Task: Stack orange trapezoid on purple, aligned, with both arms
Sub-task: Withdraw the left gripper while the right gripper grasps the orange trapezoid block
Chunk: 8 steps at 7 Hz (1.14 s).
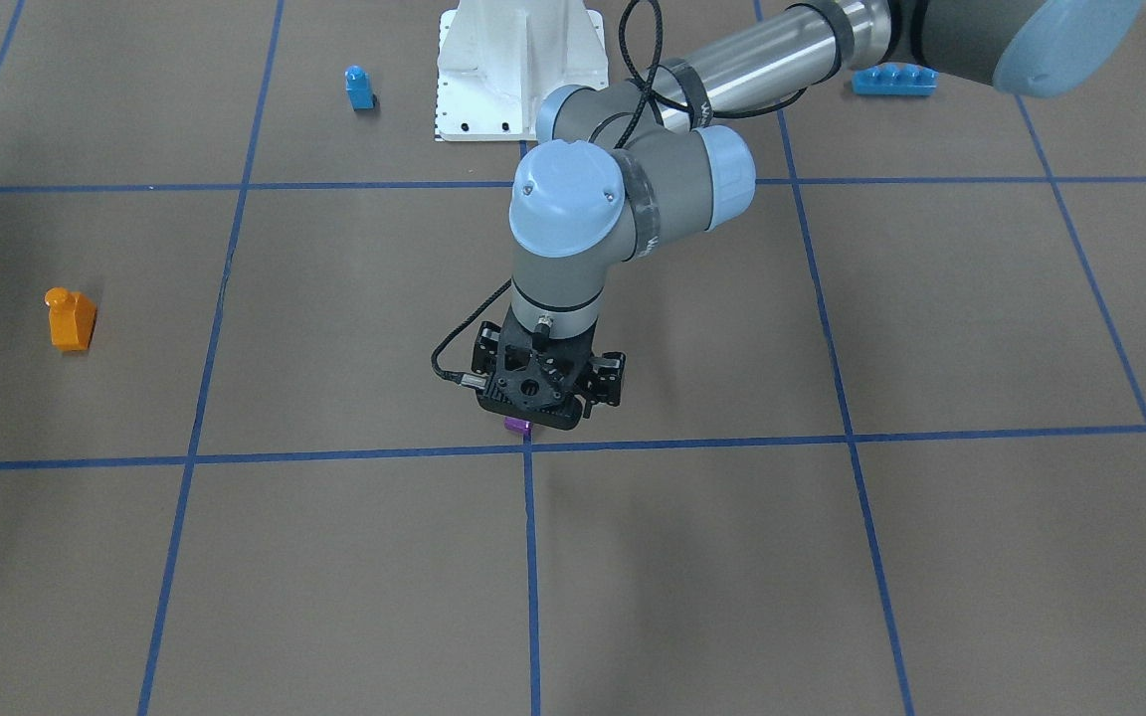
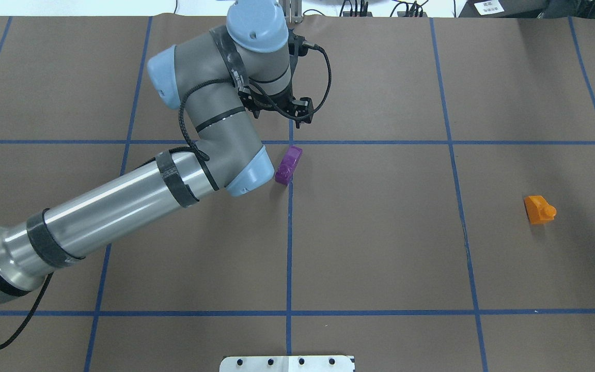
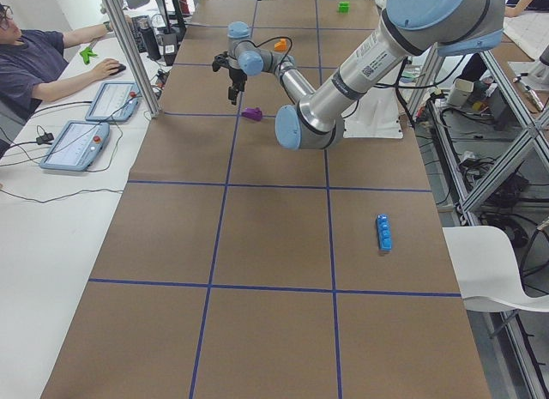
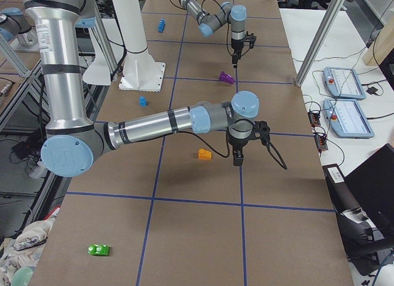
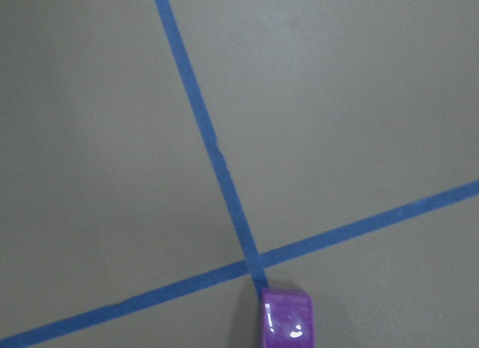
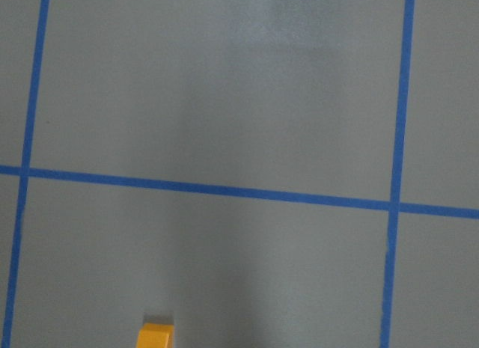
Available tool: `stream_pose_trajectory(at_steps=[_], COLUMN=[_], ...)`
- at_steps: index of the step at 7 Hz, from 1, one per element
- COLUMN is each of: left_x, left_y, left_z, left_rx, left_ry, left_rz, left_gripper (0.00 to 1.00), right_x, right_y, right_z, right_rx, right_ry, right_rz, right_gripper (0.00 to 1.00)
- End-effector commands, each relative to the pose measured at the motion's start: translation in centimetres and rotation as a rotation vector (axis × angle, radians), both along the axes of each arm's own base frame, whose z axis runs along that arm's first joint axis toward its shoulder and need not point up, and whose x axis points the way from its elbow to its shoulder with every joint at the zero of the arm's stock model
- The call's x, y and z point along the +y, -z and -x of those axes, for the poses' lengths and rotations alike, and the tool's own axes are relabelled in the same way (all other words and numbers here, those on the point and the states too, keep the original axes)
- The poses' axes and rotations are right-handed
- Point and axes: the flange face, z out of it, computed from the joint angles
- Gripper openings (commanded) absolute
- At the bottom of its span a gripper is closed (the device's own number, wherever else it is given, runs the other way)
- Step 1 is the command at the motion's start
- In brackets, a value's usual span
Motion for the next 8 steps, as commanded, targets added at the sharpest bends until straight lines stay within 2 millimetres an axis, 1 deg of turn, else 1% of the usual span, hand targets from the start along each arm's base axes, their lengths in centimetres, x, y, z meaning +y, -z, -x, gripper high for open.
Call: stream_pose_trajectory(at_steps=[1,2,3,4,5,6,7,8], left_x=[-0.5,-0.5,-0.7,-0.4,-0.6,-0.8,-0.8,-0.8], left_y=[2.0,1.6,0.7,-0.2,-1.4,-1.6,-1.7,-2.1], left_z=[6.9,9.0,11.9,13.7,14.6,14.9,14.8,14.8], left_rx=[-0.047,-0.089,-0.118,-0.13,-0.138,-0.142,-0.143,-0.146], left_ry=[0.026,-0.012,-0.02,-0.032,-0.033,-0.033,-0.035,-0.035], left_rz=[0.03,-0.001,-0.014,-0.031,-0.033,-0.037,-0.035,-0.035], left_gripper=[1.0,1.0,1.0,1.0,1.0,1.0,1.0,1.0], right_x=[3.7,5.7,7.1,8.7,9.4,10.1,10.5,10.6], right_y=[-0.8,-2.0,-2.7,-3.9,-4.0,-4.2,-4.6,-5.5], right_z=[5.9,7.8,10.0,11.6,13.8,15.5,16.8,18.1], right_rx=[-0.056,-0.074,-0.065,-0.047,-0.035,-0.018,-0.013,0.003], right_ry=[-0.082,-0.073,-0.075,-0.059,-0.039,-0.014,0.014,0.032], right_rz=[-0.01,0.005,0.006,-0.004,0.004,0.003,0.007,0.014], right_gripper=[1.0,1.0,1.0,1.0,1.0,1.0,1.0,1.0])
